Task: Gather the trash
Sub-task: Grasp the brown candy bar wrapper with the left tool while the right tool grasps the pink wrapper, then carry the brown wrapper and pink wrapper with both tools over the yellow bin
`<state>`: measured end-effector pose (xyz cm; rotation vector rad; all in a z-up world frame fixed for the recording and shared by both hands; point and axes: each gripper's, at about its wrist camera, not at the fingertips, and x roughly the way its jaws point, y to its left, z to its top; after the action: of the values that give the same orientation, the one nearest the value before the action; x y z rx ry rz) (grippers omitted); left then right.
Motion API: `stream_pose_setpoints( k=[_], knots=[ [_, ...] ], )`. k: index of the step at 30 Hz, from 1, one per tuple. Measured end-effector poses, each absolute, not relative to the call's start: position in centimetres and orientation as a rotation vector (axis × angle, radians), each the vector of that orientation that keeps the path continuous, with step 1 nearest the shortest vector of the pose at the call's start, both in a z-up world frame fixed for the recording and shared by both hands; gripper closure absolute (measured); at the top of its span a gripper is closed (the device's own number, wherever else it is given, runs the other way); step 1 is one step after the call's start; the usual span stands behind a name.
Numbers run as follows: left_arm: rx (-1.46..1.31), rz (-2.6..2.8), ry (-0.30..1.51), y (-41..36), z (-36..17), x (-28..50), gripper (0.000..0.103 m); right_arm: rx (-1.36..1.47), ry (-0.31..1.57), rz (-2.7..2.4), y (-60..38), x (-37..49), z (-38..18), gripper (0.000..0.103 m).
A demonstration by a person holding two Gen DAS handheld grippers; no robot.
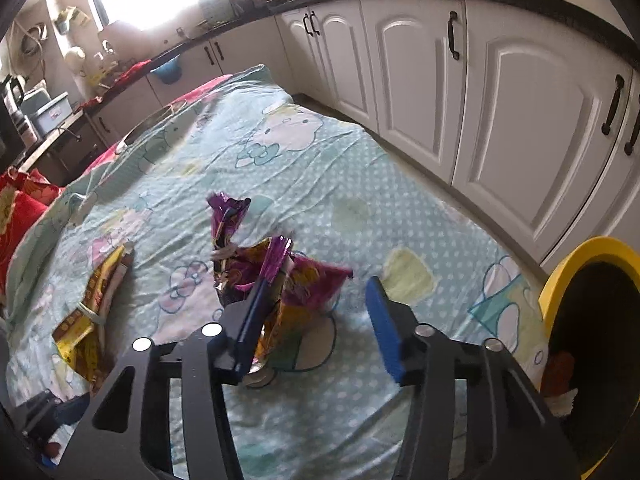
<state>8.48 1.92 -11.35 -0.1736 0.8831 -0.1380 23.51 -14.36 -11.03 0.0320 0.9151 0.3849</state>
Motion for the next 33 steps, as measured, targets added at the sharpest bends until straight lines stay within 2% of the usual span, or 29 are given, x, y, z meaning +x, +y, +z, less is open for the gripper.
stream_pose_setpoints(
  k=[3,6,22,33],
  knots=[
    [-0.171,-0.132,0.885,2.0,-11.6,8.5,0.073,-0.001,0.909,0.386,-14.4,23.2,-11.1,0.076],
    [-0.163,-0.131,0.886,2.1,-11.7,8.6,0.076,-0.014,0.906,0.398,-14.5,22.9,-11.2,0.083],
    [-0.125,-0.164,0.882,1.3,-11.3,7.9,0.083,-0.026,0.889,0.442,-16.4,19.0,-10.8,0.086],
    [-0.119,-0.204,0.778,-0.2,-7.2,8.3,0.083,-0.001,0.811,0.474,-19.1,16.3,-6.8,0.086]
  ],
)
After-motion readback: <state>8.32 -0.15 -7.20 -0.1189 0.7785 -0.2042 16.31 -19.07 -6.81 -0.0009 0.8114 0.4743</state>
